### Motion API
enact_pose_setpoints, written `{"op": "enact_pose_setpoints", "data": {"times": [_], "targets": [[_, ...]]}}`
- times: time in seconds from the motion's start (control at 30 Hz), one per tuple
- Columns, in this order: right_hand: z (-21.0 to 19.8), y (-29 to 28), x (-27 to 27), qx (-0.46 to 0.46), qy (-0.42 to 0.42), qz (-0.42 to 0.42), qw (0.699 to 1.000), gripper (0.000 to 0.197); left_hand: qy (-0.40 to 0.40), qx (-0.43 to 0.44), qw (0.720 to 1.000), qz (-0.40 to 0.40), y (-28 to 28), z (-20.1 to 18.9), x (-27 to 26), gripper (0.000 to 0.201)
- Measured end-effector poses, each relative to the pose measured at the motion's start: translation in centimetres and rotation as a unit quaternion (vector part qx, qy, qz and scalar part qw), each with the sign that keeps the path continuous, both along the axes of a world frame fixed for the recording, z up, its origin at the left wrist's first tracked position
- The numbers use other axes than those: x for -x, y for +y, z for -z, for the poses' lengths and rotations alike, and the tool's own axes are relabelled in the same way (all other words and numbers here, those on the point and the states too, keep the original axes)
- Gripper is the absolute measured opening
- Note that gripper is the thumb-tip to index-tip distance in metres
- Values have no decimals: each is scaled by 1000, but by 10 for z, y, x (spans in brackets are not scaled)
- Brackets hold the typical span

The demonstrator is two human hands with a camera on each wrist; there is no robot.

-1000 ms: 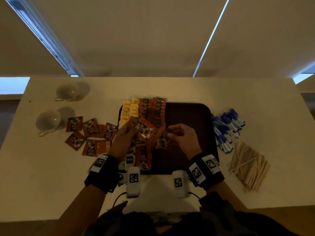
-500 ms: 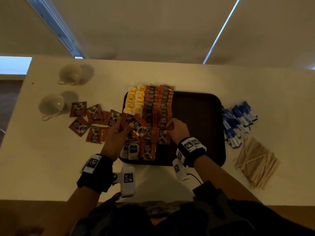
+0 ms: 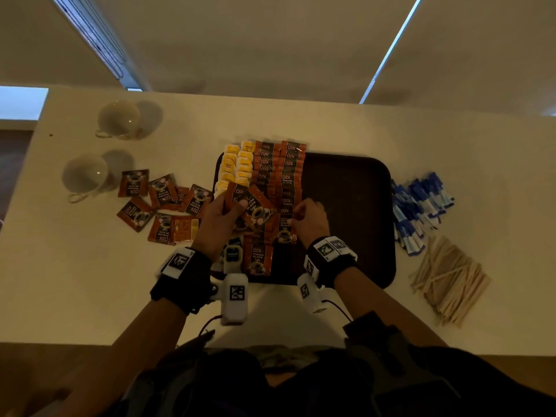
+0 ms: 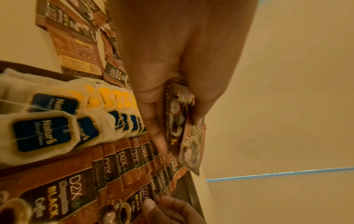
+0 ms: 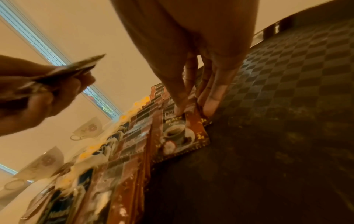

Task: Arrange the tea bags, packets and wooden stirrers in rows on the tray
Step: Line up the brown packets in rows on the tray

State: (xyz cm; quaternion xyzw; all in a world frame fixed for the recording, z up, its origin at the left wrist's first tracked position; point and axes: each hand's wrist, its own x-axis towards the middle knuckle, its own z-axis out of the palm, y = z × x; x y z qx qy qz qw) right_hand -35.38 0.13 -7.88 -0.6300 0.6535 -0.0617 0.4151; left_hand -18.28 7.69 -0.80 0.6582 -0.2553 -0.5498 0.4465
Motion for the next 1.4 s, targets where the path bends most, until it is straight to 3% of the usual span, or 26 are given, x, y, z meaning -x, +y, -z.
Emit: {"op": "enact_pose_setpoints", "data": {"times": [0.1,0.2,0.3,0.4,0.57,0.8,0.9,1.03,1.13,1.4], "targets": [[-13,2,-1,31,-45,22,998,22,-22,3,1000,22,-8,1,0,29],[-39,3,-3,63,-148,63,985,19,-52,14,998,40,-15,0,5,36],[-61,8,0,75,-232,37,969,16,-76,29,994,67,-18,-5,12,33],[-63,15,3,97,-206,-37,973,14,-75,36,993,85,-18,-4,17,26],[-55,20,9,87,-187,31,978,22,-73,36,993,83,-17,-1,22,29],[-50,18,15,-35,-192,67,979,11,-41,26,997,62,-11,2,23,29],[-39,19,23,-113,-196,116,967,19,-17,4,999,29,-4,7,21,15],[-23,23,29,-200,-158,140,957,19,-10,-20,1000,21,8,15,11,22],[-15,22,26,-206,-108,130,964,11,-13,-25,1000,8,13,18,5,27],[3,16,18,-153,-23,110,982,17,-36,-16,999,14,13,17,5,25]]}}
